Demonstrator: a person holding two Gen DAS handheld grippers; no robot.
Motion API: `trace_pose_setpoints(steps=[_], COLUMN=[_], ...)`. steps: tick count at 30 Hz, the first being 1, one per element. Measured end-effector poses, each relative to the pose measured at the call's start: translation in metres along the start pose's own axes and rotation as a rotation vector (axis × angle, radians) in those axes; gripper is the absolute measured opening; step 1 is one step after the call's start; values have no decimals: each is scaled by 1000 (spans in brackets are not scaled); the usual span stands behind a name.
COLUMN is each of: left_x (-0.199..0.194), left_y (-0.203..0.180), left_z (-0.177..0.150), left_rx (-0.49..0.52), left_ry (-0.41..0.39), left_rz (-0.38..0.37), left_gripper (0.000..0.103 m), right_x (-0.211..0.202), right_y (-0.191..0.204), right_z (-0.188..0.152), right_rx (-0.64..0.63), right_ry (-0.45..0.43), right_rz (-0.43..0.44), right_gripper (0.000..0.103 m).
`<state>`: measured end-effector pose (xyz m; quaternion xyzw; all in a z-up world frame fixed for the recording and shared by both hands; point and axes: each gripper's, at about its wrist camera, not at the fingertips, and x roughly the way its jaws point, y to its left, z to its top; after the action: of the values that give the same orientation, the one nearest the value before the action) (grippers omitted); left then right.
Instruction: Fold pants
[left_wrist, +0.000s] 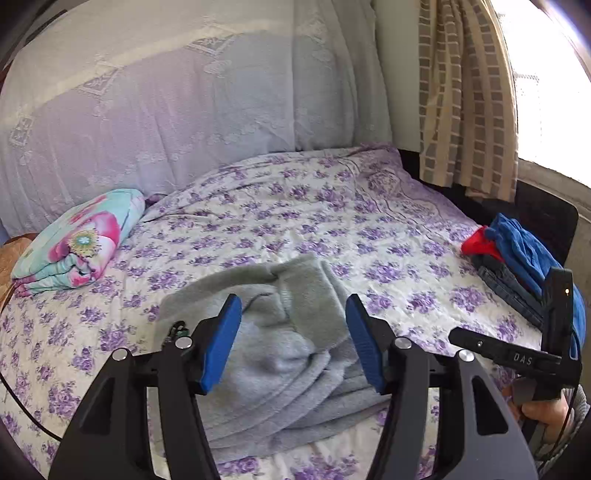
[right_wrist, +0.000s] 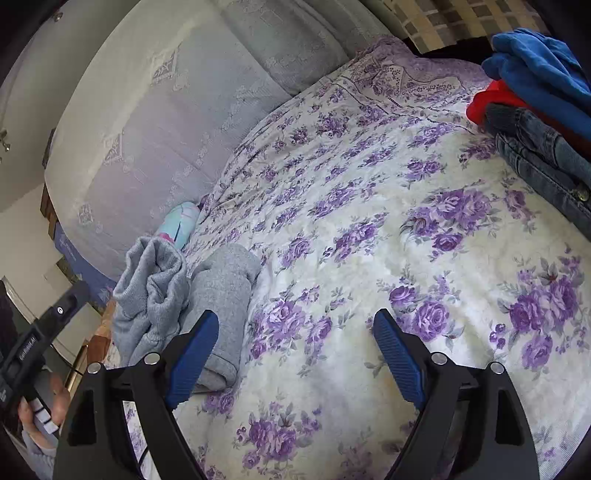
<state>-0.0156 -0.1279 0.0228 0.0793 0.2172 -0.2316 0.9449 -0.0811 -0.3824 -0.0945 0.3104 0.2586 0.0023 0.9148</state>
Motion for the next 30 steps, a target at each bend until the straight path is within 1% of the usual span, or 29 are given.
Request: trace_pose_setpoints(steps=[1,3,4,5,6,7,8,9,10,11,12,14,15,16,17,18,19,20,21,22,23,24,25,26,27,29,30], left_x=[0,11,22,37,57,71,77,79,78,74,69,65,65,66,66,65,65,65,65,65,66,66,67,67,67,68,69], left_y=[6,14,20,28,33,35,31,24,12,0,-5,5,11,14,16,13,11,9,9,11,12,13,14,14,13,13,12], left_z=[1,0,-3,-8,-15,-23,-32,-42,-52,-59,-64,-65,-64,-63,-63,-64,-64,-64,-64,-64,-64,-64,-64,-64,-64,-65,-65], left_rx=[-7,5,-2,-19,-42,-60,-63,-42,4,50,71,25,-2,-15,-16,-7,6,14,14,8,3,-1,-4,-2,3,6,6], left_ry=[-2,23,48,100,193,258,271,263,247,219,197,195,203,207,205,201,194,189,187,187,187,185,185,184,183,186,191], left_rz=[9,74,99,109,99,65,42,44,74,99,103,61,40,26,20,23,31,36,36,30,24,20,18,17,19,16,11], left_gripper=[58,60,61,61,60,58,58,58,58,57,56,55,55,56,56,56,56,56,56,56,56,56,56,56,56,56,56], right_x=[0,-7,-11,-14,-16,-17,-17,-15,-12,-7,-2,13,23,34,43,50,52,50,44,37,33,33,39,48,60,89,101], right_y=[4,23,37,54,72,89,105,123,138,152,164,177,179,180,181,181,181,183,186,191,198,203,206,206,201,182,170], right_z=[1,7,12,17,23,29,34,40,43,46,48,50,49,47,42,36,31,26,21,18,15,14,14,14,15,17,17], right_rx=[-17,-90,-149,-212,-267,-309,-346,-384,-420,-456,-490,-521,-519,-519,-529,-546,-561,-572,-588,-613,-640,-661,-669,-669,-665,-640,-622], right_ry=[-5,-47,-79,-109,-134,-150,-160,-167,-174,-179,-180,-160,-123,-85,-50,-26,-16,-20,-38,-58,-64,-51,-26,4,32,84,118], right_rz=[-10,-15,-14,-8,12,37,63,87,96,92,79,54,56,59,52,45,38,38,47,60,69,76,80,67,30,-59,-78], right_gripper=[86,85,84,83,82,80,78,76,72,70,65,58,49,44,37,34,31,30,28,24,23,16,13,10,9,7,6])
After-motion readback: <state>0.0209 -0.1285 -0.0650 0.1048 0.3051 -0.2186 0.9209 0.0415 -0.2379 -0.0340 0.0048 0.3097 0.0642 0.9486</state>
